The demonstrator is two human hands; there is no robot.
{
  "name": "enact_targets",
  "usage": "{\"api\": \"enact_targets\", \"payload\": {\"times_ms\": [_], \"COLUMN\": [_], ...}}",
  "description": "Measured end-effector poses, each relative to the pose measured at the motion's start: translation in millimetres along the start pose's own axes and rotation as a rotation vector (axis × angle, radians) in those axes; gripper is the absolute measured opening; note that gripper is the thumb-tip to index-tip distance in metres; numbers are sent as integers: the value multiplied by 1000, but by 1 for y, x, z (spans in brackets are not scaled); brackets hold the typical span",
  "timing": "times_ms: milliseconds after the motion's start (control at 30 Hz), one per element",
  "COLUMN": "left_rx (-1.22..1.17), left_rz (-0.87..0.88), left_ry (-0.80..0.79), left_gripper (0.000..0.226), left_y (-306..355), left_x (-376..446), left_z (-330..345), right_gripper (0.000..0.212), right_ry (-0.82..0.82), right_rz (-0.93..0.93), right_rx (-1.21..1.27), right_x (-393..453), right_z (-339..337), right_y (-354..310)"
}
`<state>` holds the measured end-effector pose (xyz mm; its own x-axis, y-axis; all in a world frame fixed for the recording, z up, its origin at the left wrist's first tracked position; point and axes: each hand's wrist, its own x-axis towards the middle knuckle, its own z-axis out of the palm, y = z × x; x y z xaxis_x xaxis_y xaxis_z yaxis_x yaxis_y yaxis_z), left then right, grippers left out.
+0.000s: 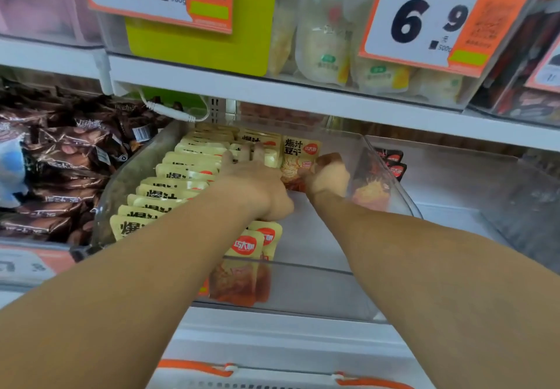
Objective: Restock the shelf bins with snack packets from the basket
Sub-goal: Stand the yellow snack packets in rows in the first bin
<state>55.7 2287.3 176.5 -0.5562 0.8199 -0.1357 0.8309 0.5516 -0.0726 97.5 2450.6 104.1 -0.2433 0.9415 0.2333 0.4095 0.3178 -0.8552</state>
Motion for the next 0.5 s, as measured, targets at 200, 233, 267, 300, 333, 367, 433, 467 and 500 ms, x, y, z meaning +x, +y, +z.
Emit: {"api": "enact_targets", "payload": {"times_ms": [200,233,267,300,333,367,433,467,500], "left_rx": [-17,-17,-16,-11,-3,-3,-67,-117,-164], "left_rz": [-30,-29,-29,-30,-32,-34,-38,-32,-19], "left_ry": [39,34,26,18,11,3,11,49,113], "left_gripper": [62,63,63,64,65,65,64,62,59], "left_y": [4,4,4,5,6,5,4,3,4], "left_x": [4,4,3,2,1,0,-8,-14,-23], "left_z": [6,6,5,4,2,0,-4,-8,-12], "right_gripper": [35,33,31,32,34,33,24,17,14], "right_ry": [-28,-25,-24,-35,-48,-75,-180,-242,-304], "right_rz": [9,-2,-8,-16,-37,-65,-123,-151,-197], "right_rx": [-125,-166,-201,-245,-298,-352,-418,-421,-407], "right_x": [0,0,-2,-6,-11,-16,-32,-41,-51], "right_z": [-4,-7,-13,-21,-31,-43,-66,-78,-91], "right_y": [-4,-8,-14,-20,-25,-28,-33,-36,-40]}}
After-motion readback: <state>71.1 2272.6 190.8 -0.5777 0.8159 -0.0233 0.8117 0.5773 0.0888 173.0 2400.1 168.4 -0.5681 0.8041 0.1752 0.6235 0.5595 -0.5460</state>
